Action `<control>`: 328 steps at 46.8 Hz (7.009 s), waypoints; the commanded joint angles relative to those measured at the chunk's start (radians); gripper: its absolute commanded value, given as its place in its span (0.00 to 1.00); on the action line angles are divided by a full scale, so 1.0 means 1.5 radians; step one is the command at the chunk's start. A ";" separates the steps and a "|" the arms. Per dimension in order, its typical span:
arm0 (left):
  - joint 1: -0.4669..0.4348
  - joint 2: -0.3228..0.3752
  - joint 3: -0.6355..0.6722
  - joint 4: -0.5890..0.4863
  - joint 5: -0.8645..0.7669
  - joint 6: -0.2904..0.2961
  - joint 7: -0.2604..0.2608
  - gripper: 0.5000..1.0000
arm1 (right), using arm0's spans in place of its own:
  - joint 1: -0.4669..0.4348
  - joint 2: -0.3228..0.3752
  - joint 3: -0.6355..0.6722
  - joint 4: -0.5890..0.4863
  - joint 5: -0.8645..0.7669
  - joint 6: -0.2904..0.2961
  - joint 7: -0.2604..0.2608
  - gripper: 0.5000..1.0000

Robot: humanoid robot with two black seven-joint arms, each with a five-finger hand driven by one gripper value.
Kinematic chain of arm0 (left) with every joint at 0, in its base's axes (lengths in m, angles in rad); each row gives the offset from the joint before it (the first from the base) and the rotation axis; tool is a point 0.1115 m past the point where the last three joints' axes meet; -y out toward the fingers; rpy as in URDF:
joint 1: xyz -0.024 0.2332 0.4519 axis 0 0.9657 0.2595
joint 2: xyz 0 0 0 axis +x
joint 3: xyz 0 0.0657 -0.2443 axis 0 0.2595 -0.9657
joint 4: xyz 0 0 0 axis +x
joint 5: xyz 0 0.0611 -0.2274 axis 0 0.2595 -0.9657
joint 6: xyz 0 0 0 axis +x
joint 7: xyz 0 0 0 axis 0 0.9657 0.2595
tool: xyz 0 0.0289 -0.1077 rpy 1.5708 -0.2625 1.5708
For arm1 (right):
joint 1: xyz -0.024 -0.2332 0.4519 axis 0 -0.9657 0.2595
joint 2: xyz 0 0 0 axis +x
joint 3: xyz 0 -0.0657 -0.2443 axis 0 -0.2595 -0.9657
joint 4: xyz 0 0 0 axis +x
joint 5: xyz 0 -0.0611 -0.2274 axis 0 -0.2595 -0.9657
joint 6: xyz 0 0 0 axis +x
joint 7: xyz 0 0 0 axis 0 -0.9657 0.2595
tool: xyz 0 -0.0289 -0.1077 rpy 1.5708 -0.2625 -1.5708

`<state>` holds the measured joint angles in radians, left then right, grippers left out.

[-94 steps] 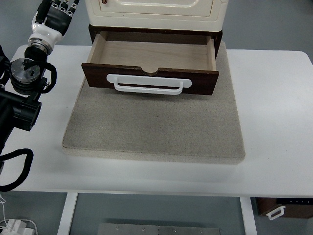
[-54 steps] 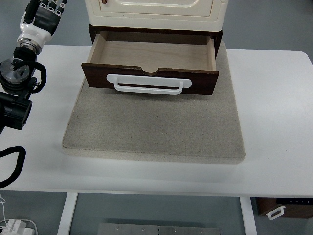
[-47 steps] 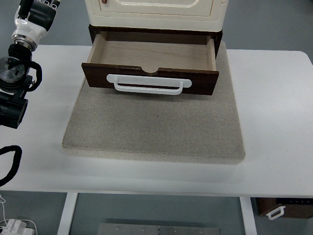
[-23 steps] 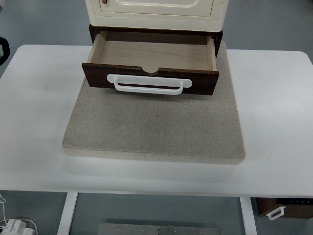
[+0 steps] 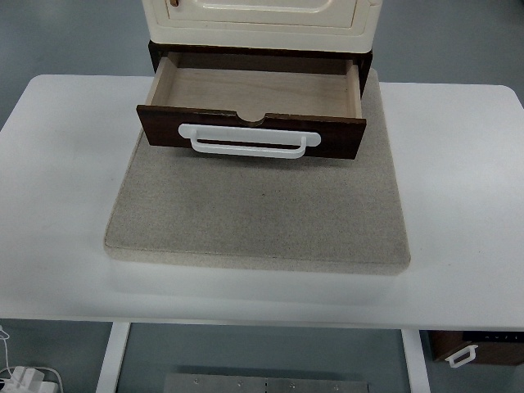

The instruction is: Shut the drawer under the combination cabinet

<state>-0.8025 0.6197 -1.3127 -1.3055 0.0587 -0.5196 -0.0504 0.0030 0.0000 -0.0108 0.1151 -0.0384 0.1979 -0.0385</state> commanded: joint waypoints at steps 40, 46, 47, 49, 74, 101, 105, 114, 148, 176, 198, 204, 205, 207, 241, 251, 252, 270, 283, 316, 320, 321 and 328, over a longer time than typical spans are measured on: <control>-0.053 0.055 0.428 -0.270 0.366 -0.046 0.037 1.00 | 0.000 0.000 0.000 0.000 0.000 0.000 0.000 0.90; -0.055 0.053 0.480 -0.275 0.405 -0.056 0.091 1.00 | 0.000 0.000 0.000 0.000 0.000 0.000 0.001 0.90; -0.058 0.053 0.487 -0.275 0.410 -0.057 0.098 1.00 | 0.000 0.000 0.000 0.000 0.000 0.000 0.000 0.90; -0.064 0.053 0.502 -0.275 0.416 -0.058 0.115 1.00 | 0.000 0.000 0.000 0.000 0.000 0.000 0.000 0.90; -0.148 0.028 0.572 -0.247 0.412 -0.050 0.352 1.00 | 0.000 0.000 0.000 0.000 0.000 0.000 0.000 0.90; -0.212 -0.041 0.573 -0.107 0.417 -0.047 0.375 1.00 | 0.000 0.000 0.000 0.000 0.000 0.000 0.000 0.90; -0.214 -0.050 0.573 -0.097 0.420 -0.047 0.375 1.00 | 0.000 0.000 0.000 0.000 0.000 0.000 0.000 0.90; -0.219 -0.075 0.568 -0.066 0.422 -0.044 0.374 1.00 | 0.000 0.000 0.000 0.000 0.000 0.000 0.000 0.90; -0.242 -0.148 0.510 0.108 0.494 -0.034 0.369 1.00 | 0.000 0.000 0.000 0.000 0.000 0.000 0.000 0.90; -0.244 -0.168 0.499 0.147 0.507 0.044 0.356 1.00 | 0.001 0.000 0.000 0.000 0.000 0.000 0.000 0.90; -0.248 -0.161 0.483 0.151 0.507 0.056 0.355 1.00 | 0.000 0.000 0.000 0.000 0.000 0.000 0.000 0.90; -0.247 -0.157 0.482 0.148 0.503 0.051 0.355 1.00 | 0.000 0.000 0.000 0.000 0.000 0.000 0.000 0.90; -0.247 -0.157 0.482 0.146 0.500 0.048 0.354 1.00 | 0.000 0.000 0.000 0.000 0.000 0.000 0.000 0.90; -0.247 -0.157 0.481 0.142 0.495 0.044 0.354 1.00 | 0.000 0.000 0.000 0.000 0.000 0.000 0.000 0.90; -0.216 -0.167 0.311 0.006 0.383 -0.061 0.238 1.00 | 0.000 0.000 0.000 0.000 0.000 0.000 0.000 0.90; -0.215 -0.169 0.236 0.006 0.381 -0.061 0.123 1.00 | 0.000 0.000 0.000 0.000 0.000 0.000 0.000 0.90; -0.215 -0.171 0.227 0.006 0.381 -0.061 0.111 1.00 | 0.000 0.000 0.000 0.000 0.000 0.000 0.000 0.90; -0.221 -0.171 0.018 0.030 0.272 -0.061 0.075 1.00 | 0.000 0.000 0.000 0.000 0.000 0.000 0.000 0.90; -0.232 -0.154 -0.108 0.115 0.172 0.029 0.076 1.00 | 0.000 0.000 0.000 0.000 0.000 0.000 0.000 0.90; -0.323 -0.080 -0.088 0.519 0.087 0.179 0.077 1.00 | 0.000 0.000 0.000 0.000 0.000 0.000 0.000 0.90; -0.323 -0.082 -0.059 0.550 0.085 0.185 0.079 1.00 | 0.000 0.000 0.000 0.000 0.000 0.000 0.000 0.90; -0.323 -0.083 -0.053 0.559 0.085 0.190 0.079 1.00 | 0.000 0.000 0.000 0.000 0.000 0.000 0.000 0.90; -0.320 -0.093 -0.036 0.627 0.085 0.222 0.080 1.00 | 0.000 0.000 0.000 0.000 0.000 0.000 0.000 0.90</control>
<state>-1.2872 0.4895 -1.3715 -0.4090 0.1857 -0.2024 0.0688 0.0030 0.0000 -0.0108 0.1151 -0.0383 0.1979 -0.0383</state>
